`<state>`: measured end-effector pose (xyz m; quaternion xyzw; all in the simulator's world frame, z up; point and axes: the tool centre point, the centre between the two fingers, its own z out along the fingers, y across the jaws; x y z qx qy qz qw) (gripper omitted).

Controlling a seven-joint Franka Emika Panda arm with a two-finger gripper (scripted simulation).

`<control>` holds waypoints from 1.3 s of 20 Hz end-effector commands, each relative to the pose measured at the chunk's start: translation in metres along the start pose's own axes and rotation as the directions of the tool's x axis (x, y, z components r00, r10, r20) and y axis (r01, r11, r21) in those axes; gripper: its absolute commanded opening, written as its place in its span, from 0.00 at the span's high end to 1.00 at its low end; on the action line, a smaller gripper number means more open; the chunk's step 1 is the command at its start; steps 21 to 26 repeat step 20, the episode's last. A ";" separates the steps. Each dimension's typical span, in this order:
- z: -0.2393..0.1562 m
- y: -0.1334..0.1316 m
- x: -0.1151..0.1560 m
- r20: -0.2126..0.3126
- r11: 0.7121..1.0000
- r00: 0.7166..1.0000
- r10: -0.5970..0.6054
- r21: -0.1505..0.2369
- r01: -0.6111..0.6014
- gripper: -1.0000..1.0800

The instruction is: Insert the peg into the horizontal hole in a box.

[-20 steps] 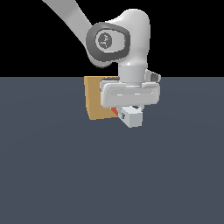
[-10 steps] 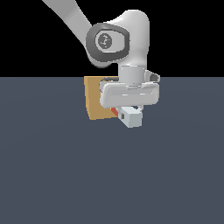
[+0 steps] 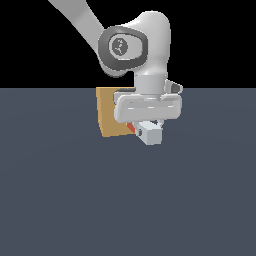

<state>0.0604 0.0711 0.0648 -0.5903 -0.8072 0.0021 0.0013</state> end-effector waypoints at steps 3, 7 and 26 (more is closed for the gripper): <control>-0.003 0.001 0.018 0.001 1.000 1.000 -0.002 -0.005 0.002 1.00; -0.004 0.001 0.049 0.001 1.000 1.000 -0.002 -0.006 0.002 1.00; -0.005 0.003 0.102 0.001 1.000 1.000 -0.002 -0.009 0.002 1.00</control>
